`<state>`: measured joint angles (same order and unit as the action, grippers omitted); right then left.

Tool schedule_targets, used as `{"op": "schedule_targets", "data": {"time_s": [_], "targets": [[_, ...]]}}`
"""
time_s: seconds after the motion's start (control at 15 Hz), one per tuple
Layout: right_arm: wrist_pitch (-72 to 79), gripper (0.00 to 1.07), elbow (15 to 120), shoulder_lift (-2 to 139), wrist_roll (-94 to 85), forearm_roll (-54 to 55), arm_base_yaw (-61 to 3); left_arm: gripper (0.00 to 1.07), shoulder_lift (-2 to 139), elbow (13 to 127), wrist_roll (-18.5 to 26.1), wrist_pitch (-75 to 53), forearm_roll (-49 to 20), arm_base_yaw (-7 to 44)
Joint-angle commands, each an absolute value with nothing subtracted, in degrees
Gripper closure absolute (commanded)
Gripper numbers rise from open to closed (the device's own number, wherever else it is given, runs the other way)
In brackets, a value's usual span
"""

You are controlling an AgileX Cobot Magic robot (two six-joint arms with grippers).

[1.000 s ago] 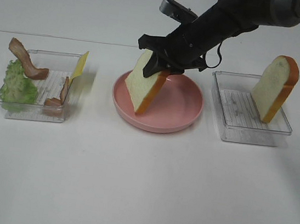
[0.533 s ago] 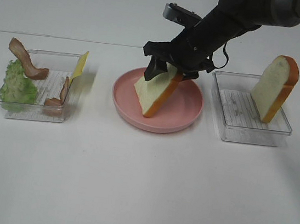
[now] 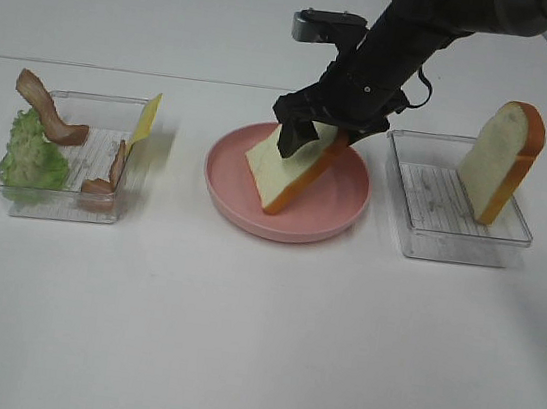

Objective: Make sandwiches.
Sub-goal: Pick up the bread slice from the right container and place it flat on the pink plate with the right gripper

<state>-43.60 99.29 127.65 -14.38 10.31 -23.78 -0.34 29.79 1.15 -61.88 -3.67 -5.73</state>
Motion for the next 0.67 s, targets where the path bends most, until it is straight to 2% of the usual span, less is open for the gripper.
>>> {"op": "schedule_targets", "data": {"time_s": [0.07, 0.13, 0.4, 0.67], "targets": [[-44.2, 0.30, 99.5, 127.0, -11.3, 2.4, -25.6, 0.16, -1.1, 29.7, 1.2, -61.7, -4.0, -6.0], [-44.2, 0.30, 99.5, 127.0, -8.4, -3.7, -27.7, 0.16, -1.1, 29.7, 1.2, -61.7, -4.0, -6.0], [-44.5, 0.30, 99.5, 127.0, -1.1, -16.6, -31.9, 0.16, -1.1, 29.7, 1.2, -61.7, -4.0, -6.0], [-46.1, 0.30, 99.5, 126.6, 1.7, -21.9, -31.9, 0.16, -1.1, 29.7, 1.2, -61.7, -4.0, -6.0]]}}
